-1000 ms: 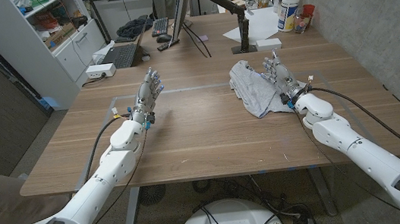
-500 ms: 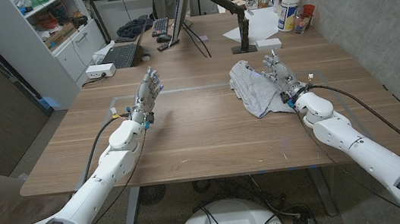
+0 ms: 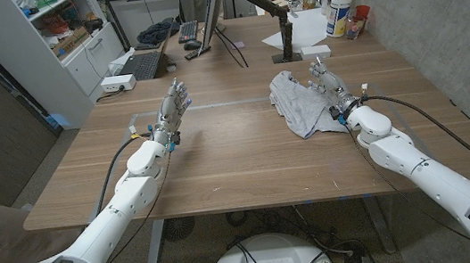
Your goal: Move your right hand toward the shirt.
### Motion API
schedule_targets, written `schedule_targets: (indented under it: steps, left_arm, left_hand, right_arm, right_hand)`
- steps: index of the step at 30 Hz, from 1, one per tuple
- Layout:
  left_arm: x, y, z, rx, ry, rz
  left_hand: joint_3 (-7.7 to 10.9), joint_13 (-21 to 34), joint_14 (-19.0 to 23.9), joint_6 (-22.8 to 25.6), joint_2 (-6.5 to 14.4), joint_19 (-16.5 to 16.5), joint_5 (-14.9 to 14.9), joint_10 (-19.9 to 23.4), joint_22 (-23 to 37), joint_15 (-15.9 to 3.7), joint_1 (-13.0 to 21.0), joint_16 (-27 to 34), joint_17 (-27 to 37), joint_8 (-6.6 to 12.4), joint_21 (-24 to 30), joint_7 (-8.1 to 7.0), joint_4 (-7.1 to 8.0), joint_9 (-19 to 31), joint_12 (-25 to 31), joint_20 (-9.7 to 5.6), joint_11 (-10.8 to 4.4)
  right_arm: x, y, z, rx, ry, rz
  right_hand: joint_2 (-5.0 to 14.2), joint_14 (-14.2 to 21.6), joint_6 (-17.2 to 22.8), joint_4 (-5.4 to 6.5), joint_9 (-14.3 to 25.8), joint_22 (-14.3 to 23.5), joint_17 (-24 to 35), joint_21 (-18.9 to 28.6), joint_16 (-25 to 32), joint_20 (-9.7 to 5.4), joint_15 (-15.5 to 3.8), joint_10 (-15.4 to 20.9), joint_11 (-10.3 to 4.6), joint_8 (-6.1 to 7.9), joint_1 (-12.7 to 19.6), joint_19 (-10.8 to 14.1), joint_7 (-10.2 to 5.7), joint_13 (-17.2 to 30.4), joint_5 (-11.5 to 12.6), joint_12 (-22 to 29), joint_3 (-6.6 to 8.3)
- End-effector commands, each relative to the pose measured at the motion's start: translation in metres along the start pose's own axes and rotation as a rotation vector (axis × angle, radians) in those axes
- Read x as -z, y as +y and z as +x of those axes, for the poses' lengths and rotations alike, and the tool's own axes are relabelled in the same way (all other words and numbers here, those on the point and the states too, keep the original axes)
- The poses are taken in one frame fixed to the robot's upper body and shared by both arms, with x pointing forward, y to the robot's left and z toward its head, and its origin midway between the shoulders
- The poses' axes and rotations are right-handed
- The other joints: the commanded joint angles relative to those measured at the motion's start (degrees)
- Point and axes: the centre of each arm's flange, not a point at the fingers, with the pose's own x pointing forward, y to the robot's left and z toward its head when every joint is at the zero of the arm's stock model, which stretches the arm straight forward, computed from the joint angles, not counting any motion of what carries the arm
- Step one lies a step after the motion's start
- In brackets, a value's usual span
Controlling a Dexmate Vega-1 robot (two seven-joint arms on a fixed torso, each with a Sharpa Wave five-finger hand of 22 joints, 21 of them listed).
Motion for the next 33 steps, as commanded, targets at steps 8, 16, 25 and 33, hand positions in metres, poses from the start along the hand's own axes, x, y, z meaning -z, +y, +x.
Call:
schedule_targets:
  steps: [8, 16, 25, 33]
  left_arm:
    - [0.0, 0.005, -0.002, -0.01, -0.003, 0.004]
    - [0.001, 0.005, -0.004, -0.018, -0.005, 0.0]
    - [0.0, 0.003, -0.006, -0.022, -0.009, 0.002]
    - [0.0, 0.002, -0.007, -0.019, -0.007, 0.003]
  left_hand:
    - [0.38, 0.3, -0.5, 0.1, 0.0, -0.1, 0.1, -0.3, 0.1, 0.03, 0.4, 0.4, 0.2, 0.16, 0.3, -0.32, -0.01, 0.3, 0.2, 0.54, -0.18]
    - [0.4, 0.3, -0.6, 0.1, 0.0, -0.2, 0.1, -0.2, 0.1, 0.04, 0.4, 0.4, 0.2, 0.16, 0.3, -0.29, -0.05, 0.3, 0.2, 0.54, -0.09]
    - [0.41, 0.3, -0.7, 0.2, 0.0, -0.2, 0.1, -0.3, 0.1, -0.03, 0.4, 0.4, 0.2, 0.16, 0.3, -0.28, -0.08, 0.3, 0.1, 0.54, -0.17]
    - [0.43, 0.3, -0.7, 0.2, 0.1, -0.1, 0.1, -0.3, 0.1, -0.07, 0.5, 0.4, 0.2, 0.15, 0.3, -0.3, -0.12, 0.2, 0.2, 0.54, -0.18]
  right_arm:
    - [-0.014, 0.001, 0.005, -0.013, -0.027, -0.117]
    - [-0.025, 0.006, 0.003, -0.031, -0.051, -0.272]
    - [-0.032, 0.005, 0.002, -0.042, -0.056, -0.376]
    - [-0.033, 0.003, 0.003, -0.044, -0.05, -0.432]
  right_hand:
    - [-0.14, -1.1, -0.3, -0.75, 0.2, 0.2, 0.0, -0.1, -0.3, -0.22, 0.21, -0.7, 0.83, 0.14, 1.5, -0.8, 0.15, 0.2, 0.1, -0.1, 0.14]
    - [-0.16, -1.6, -0.2, -1.02, 0.2, 0.2, 0.0, -0.2, -0.4, -0.34, 0.36, -0.8, 0.96, 0.17, 2.0, -1.2, 0.3, 0.2, 0.1, 0.0, 0.27]
    - [-0.2, -1.8, -0.2, -1.32, 0.2, 0.2, 0.0, -0.1, -0.3, -0.33, 0.37, -1.0, 1.03, 0.16, 2.4, -1.4, 0.32, 0.2, 0.0, 0.0, 0.39]
    - [-0.23, -1.9, -0.2, -1.45, 0.2, 0.2, 0.0, 0.0, -0.3, -0.32, 0.41, -1.0, 1.06, 0.16, 2.6, -1.5, 0.32, 0.2, -0.1, 0.0, 0.43]
